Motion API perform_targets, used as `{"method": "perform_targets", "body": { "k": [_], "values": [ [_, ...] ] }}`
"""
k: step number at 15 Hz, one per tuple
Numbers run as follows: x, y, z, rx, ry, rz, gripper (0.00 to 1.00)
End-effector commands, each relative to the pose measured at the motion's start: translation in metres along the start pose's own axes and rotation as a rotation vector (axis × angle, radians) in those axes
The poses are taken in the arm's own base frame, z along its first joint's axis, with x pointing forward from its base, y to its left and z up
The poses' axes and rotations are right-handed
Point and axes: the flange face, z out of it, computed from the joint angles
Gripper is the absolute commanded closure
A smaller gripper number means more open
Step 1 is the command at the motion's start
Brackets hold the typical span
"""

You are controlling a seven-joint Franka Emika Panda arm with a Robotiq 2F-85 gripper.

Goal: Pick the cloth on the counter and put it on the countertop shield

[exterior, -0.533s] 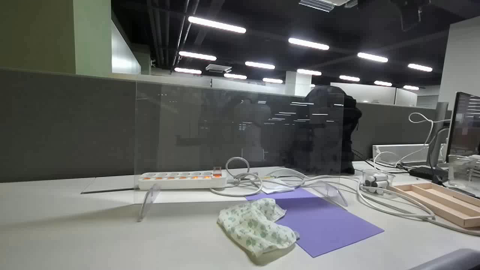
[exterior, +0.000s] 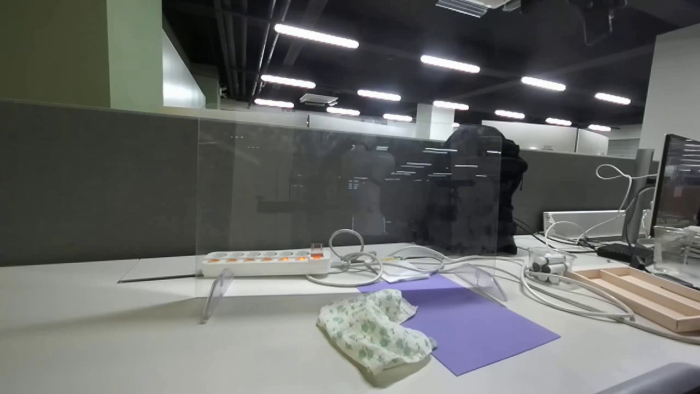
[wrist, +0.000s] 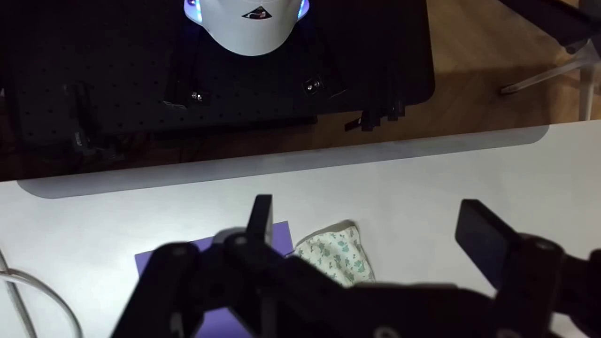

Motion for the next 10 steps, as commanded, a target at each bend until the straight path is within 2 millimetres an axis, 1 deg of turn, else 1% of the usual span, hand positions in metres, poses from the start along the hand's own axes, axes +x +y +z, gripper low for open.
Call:
{"method": "perform_targets", "body": {
  "k": [1, 2, 4, 5, 7, 10],
  "values": [
    [0.0, 0.0, 0.0, 0.0, -0.001, 0.0, 0.0],
    [0.003, 0.0, 0.0, -0.009, 0.013, 0.046, 0.0],
    [0.01, -0.003, 0.006, -0.015, 0.021, 0.086, 0.0],
    [0.016, -0.003, 0.011, -0.031, 0.053, 0.103, 0.0],
    [0.032, -0.003, 0.024, -0.07, 0.129, 0.144, 0.0],
    [0.06, -0.003, 0.055, -0.123, 0.234, 0.167, 0.0]
  ]
}}
